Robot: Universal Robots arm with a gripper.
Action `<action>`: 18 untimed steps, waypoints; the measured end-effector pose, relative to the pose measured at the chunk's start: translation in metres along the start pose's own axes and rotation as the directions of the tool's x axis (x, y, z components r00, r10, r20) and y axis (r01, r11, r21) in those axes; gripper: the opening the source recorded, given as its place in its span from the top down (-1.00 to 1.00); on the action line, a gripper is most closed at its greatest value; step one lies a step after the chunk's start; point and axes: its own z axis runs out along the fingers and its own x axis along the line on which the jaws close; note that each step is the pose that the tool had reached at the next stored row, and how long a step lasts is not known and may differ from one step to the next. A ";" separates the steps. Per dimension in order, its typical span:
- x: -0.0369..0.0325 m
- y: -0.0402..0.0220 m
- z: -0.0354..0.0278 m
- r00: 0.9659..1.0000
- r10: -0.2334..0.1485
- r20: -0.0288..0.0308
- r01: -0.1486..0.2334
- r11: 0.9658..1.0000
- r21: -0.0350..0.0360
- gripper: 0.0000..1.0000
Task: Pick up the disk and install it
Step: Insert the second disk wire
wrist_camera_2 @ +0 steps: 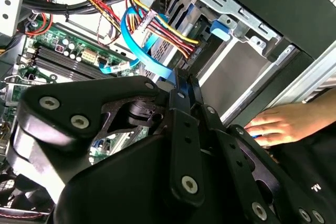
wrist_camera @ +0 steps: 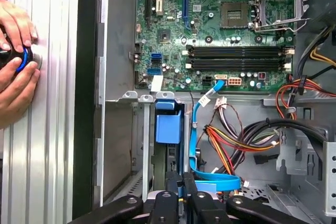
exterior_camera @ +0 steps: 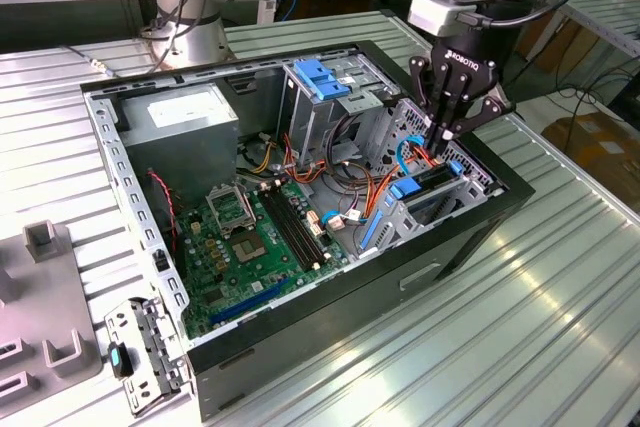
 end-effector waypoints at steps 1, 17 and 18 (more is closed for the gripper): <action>0.0014 0.0013 0.0010 1.000 0.000 0.005 0.000 1.000 0.009 0.68; 0.0061 0.0020 0.0030 0.999 -0.001 0.048 0.001 1.000 0.018 0.68; 0.0061 0.0020 0.0030 0.999 -0.001 0.048 0.001 1.000 0.018 0.68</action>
